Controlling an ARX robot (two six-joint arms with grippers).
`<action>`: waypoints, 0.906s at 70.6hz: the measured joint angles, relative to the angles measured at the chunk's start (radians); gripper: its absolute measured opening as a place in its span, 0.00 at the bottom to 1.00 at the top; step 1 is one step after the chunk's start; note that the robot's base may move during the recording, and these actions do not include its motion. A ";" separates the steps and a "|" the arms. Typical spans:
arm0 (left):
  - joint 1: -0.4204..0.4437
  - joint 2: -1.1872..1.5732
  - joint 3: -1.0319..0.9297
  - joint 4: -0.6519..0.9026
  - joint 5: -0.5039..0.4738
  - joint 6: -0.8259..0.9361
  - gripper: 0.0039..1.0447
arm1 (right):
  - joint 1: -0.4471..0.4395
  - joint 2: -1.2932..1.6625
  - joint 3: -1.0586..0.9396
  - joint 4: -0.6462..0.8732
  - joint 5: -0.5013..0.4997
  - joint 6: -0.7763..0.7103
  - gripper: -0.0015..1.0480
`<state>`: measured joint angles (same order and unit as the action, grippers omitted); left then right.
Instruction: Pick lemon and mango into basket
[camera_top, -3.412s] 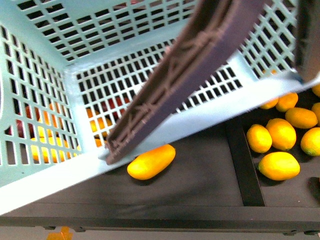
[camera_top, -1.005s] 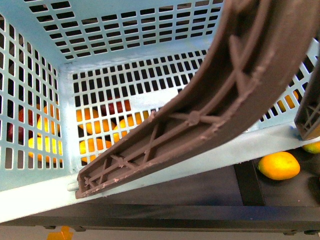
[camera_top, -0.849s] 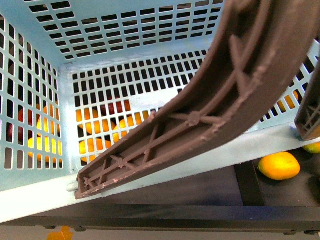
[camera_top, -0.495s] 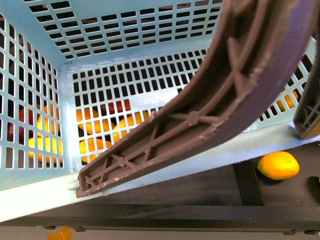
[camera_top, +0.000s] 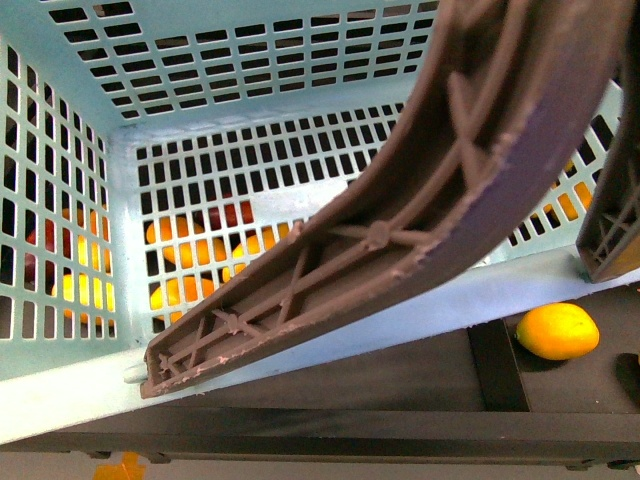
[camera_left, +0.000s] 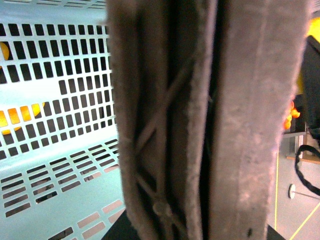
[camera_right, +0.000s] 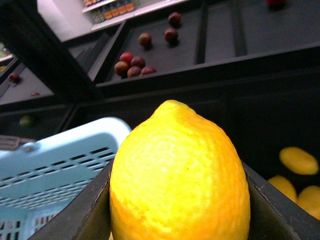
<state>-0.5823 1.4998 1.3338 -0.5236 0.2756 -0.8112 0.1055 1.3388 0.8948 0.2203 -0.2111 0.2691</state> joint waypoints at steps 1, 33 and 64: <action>0.000 0.000 0.000 0.000 0.000 0.000 0.15 | 0.013 0.004 0.000 0.000 0.006 0.001 0.56; 0.000 0.000 0.000 0.000 -0.003 0.002 0.15 | 0.261 0.042 -0.068 0.020 0.090 0.042 0.70; -0.002 0.000 -0.003 0.000 -0.006 0.007 0.15 | 0.143 -0.123 -0.301 0.406 0.436 -0.181 0.67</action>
<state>-0.5846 1.5002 1.3304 -0.5240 0.2695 -0.8040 0.2481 1.2160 0.5934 0.6266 0.2253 0.0879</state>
